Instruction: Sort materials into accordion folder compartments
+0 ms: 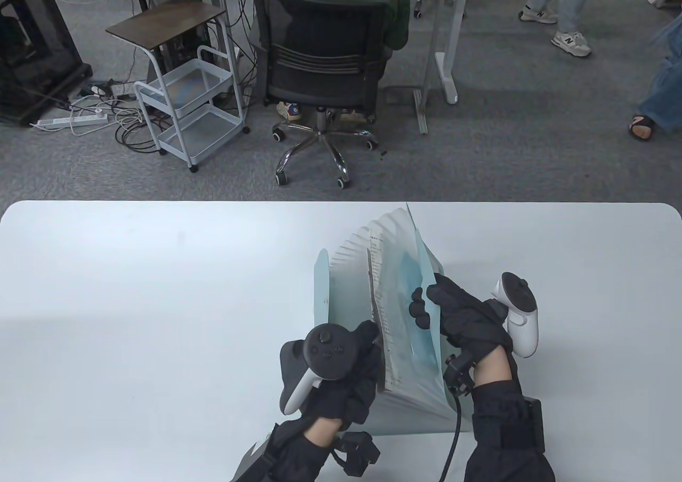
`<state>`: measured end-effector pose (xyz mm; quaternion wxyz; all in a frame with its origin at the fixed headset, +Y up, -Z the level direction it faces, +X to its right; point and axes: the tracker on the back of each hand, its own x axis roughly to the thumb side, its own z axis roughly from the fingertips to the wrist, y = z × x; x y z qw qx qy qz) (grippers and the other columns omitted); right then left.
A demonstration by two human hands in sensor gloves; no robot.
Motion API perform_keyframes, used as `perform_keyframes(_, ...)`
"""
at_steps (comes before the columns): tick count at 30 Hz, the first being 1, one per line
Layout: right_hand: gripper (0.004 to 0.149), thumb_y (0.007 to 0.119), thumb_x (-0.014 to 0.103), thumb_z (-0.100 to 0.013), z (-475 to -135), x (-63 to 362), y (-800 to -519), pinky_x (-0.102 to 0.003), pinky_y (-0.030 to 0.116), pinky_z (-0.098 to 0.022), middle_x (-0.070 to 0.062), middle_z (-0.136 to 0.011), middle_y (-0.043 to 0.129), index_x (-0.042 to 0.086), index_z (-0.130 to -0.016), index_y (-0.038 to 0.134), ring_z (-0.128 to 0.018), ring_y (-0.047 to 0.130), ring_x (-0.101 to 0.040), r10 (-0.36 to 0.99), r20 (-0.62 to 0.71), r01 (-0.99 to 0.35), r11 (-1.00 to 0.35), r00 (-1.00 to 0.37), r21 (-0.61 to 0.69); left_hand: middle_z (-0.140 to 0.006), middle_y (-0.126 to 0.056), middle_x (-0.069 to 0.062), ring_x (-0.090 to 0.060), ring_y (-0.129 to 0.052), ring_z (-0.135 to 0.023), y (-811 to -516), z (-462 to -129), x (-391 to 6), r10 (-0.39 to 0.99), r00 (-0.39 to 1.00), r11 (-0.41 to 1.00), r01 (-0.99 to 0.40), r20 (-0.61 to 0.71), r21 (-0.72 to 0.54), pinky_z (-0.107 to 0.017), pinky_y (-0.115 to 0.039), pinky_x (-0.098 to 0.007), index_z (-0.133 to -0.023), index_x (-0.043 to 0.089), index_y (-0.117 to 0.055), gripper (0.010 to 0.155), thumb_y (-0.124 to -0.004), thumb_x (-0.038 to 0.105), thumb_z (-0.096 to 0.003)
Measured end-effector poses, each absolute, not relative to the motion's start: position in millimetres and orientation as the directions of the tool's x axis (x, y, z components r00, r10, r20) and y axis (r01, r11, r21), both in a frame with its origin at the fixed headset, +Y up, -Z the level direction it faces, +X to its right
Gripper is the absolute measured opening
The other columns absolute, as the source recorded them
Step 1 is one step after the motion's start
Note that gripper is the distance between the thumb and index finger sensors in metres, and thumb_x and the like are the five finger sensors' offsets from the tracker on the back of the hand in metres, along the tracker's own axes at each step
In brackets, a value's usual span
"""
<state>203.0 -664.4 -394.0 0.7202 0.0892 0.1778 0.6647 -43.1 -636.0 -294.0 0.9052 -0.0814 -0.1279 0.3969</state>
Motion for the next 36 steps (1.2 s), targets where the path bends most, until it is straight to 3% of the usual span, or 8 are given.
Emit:
perform_keyframes(8, 0.066, 0.05, 0.022, -0.067, -394, 202, -665, -0.057, 0.066, -0.06, -0.043, -0.108, 0.038, -0.014, -0.111, 0.017, -0.083, 0.071, -0.052, 0.989, -0.14, -0.925, 0.098, 0.049, 0.368, -0.119, -0.053, -0.04, -0.062, -0.066, -0.103, -650, -299, -36, 0.801, 0.576, 0.586, -0.698, 0.164, -0.411, -0.073, -0.064, -0.065, -0.118, -0.013, -0.015, 0.064, -0.043, 0.026, -0.0758)
perform_keyframes(13, 0.066, 0.05, 0.022, -0.067, -394, 202, -665, -0.057, 0.066, -0.06, -0.043, -0.108, 0.038, -0.014, -0.111, 0.017, -0.083, 0.071, -0.052, 0.988, -0.142, -0.924, 0.103, 0.054, 0.368, -0.121, -0.048, -0.041, -0.063, -0.061, -0.105, -652, -301, -38, 0.835, 0.528, 0.537, -0.717, 0.156, -0.445, -0.075, -0.06, -0.066, -0.118, -0.012, -0.011, 0.066, -0.037, 0.031, -0.0765)
perform_keyframes(25, 0.066, 0.051, 0.023, -0.067, -394, 203, -665, -0.056, 0.066, -0.06, -0.042, -0.109, 0.039, -0.013, -0.112, 0.019, -0.083, 0.072, -0.051, 0.989, -0.139, -0.929, 0.102, 0.056, 0.356, -0.119, -0.056, -0.038, -0.063, -0.068, -0.101, -610, -285, -63, 0.796, 0.518, 0.596, -0.761, 0.313, -0.258, -0.071, -0.065, -0.069, -0.122, -0.006, -0.034, 0.062, -0.047, 0.034, -0.076)
perform_keyframes(36, 0.064, 0.051, 0.023, -0.068, -391, 192, -657, -0.057, 0.067, -0.059, -0.042, -0.109, 0.041, -0.012, -0.112, 0.022, -0.082, 0.072, -0.052, 0.992, -0.09, -0.946, -0.052, -0.085, 0.321, -0.119, -0.057, -0.038, -0.064, -0.068, -0.101, -582, -274, -95, 0.773, 0.493, 0.572, -0.813, 0.4, -0.104, -0.07, -0.064, -0.071, -0.122, -0.005, -0.039, 0.062, -0.049, 0.035, -0.0757)
